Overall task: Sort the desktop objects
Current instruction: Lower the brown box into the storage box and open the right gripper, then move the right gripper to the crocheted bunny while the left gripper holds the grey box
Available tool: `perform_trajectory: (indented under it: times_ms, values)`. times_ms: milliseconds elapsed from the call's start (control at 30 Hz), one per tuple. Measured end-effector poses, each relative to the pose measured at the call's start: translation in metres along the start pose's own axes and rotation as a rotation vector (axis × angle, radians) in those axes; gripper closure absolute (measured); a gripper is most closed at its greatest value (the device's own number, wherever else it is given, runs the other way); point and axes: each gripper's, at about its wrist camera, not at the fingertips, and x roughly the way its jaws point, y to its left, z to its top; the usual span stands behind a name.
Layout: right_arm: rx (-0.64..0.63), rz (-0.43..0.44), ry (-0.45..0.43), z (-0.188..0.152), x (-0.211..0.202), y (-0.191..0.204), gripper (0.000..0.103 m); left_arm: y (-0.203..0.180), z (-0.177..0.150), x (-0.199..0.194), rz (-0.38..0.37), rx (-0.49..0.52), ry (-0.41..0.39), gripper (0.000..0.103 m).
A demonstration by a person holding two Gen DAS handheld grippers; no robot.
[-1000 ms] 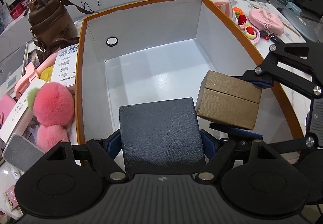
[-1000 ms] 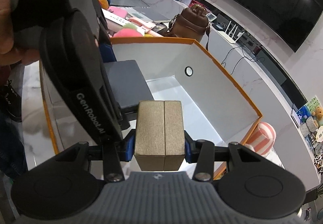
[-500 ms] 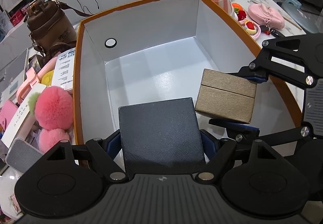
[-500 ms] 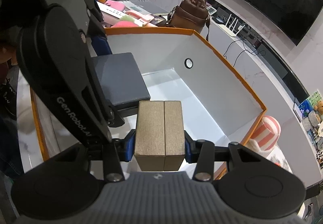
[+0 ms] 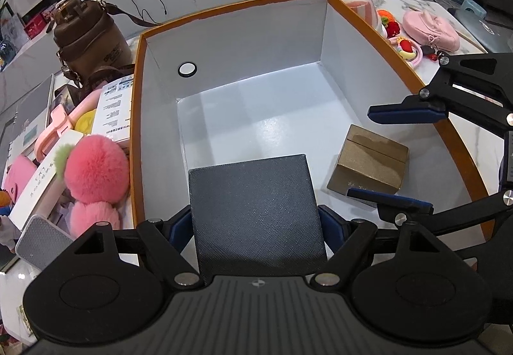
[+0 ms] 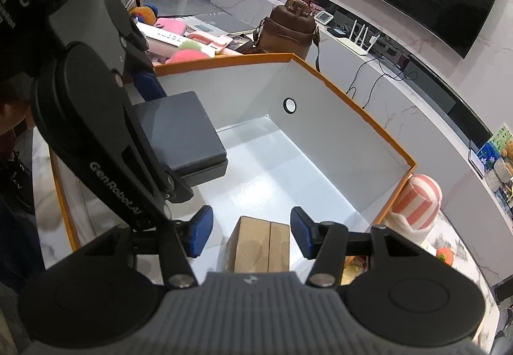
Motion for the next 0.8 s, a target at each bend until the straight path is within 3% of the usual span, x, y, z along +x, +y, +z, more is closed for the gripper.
perform_trajectory:
  times_ms: [800]
  values:
    - [0.198,-0.041,-0.131,-0.003,-0.05,-0.042,0.044,-0.014,0.023,-0.048,-0.024,-0.099,-0.16,0.009]
